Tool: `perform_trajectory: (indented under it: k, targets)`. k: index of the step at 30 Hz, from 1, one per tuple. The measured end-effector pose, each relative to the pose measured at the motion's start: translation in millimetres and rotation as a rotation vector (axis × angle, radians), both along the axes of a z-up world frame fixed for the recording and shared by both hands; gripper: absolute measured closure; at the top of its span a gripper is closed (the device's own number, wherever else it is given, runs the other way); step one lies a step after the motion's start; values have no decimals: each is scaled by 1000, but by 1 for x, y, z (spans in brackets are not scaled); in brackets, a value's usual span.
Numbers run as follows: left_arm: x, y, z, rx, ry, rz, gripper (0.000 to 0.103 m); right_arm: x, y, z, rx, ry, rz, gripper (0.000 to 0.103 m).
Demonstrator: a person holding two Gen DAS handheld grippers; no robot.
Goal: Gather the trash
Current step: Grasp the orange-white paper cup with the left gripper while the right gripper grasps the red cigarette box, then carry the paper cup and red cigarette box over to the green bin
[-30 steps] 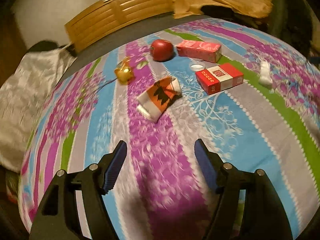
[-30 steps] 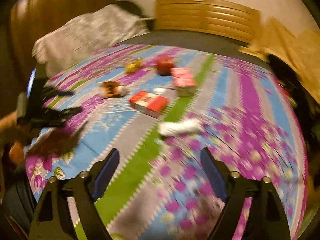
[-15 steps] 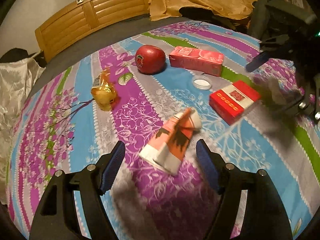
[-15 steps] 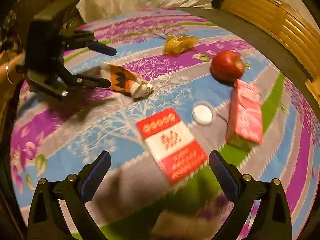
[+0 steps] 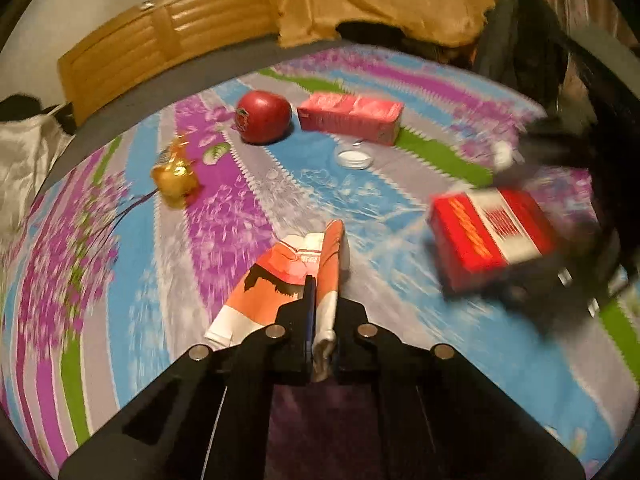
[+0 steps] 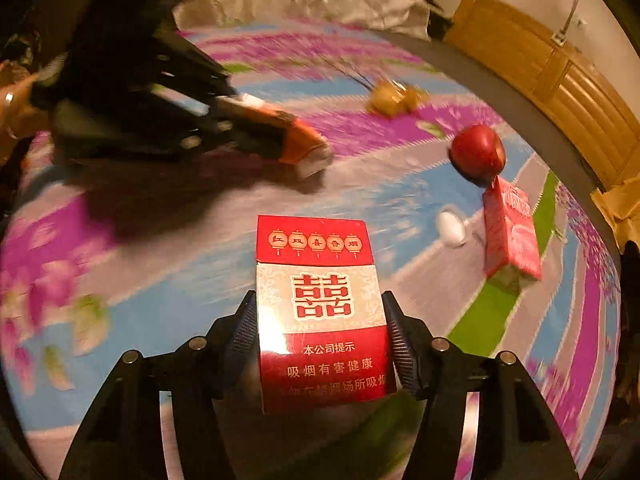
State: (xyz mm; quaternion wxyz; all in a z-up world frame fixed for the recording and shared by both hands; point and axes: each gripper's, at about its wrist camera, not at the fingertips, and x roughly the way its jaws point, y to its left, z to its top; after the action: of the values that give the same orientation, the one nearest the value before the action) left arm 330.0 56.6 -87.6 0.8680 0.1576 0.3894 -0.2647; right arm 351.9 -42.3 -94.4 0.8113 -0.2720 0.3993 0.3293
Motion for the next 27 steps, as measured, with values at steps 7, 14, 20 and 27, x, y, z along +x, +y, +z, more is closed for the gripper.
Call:
perform_trajectory:
  k: [7,14,20,27]
  targets:
    - [-91,21,16,-55,40,108,99,-131,-25,8,144,60,-139,41]
    - [-155,17,20,-45,120,141,99,-207,-88,21,264,118,-358,41]
    - [-171,22,37,-41,95,165,98,-219,-164,34,314,85,-595,41]
    - [-177,71,78,-12,11,286,98,-235,-231,54,358,-9,-793,41]
